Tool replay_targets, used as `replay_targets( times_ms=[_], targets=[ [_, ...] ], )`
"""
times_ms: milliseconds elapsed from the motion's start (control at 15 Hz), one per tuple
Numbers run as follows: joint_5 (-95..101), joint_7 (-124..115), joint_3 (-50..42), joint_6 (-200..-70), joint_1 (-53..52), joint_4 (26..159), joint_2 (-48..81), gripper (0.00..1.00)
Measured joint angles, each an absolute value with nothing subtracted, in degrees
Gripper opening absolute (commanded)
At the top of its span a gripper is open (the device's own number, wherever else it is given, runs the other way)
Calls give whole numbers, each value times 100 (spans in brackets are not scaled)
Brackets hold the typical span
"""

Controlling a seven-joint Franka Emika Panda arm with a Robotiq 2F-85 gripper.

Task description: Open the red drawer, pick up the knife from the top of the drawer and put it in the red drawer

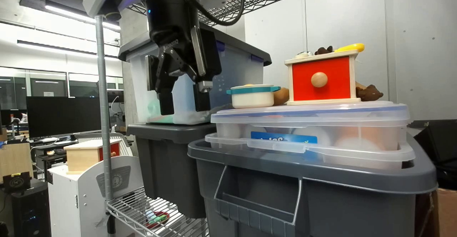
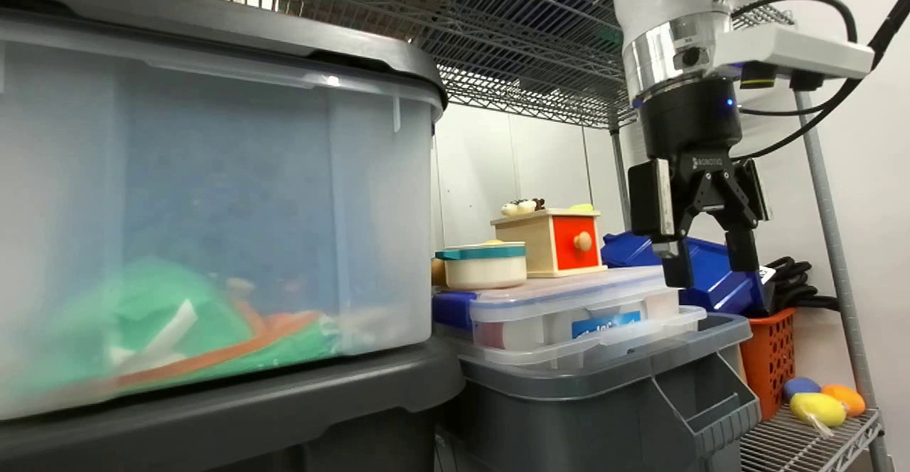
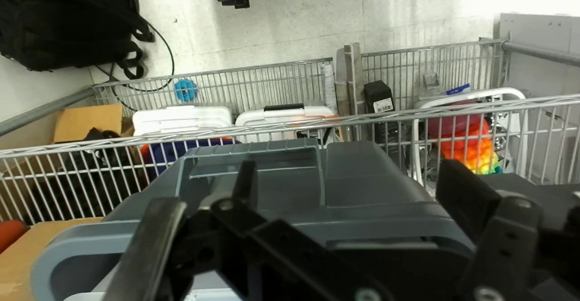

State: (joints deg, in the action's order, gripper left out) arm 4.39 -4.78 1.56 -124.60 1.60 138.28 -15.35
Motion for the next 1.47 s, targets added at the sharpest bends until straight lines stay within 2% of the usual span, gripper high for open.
replay_targets(
  times_ms=[867,1467],
  targets=[
    [542,-374,-369,-12492,596,13241,-1413,100],
    [524,-24,-582,-12820,619,12695,-784,100]
  ],
)
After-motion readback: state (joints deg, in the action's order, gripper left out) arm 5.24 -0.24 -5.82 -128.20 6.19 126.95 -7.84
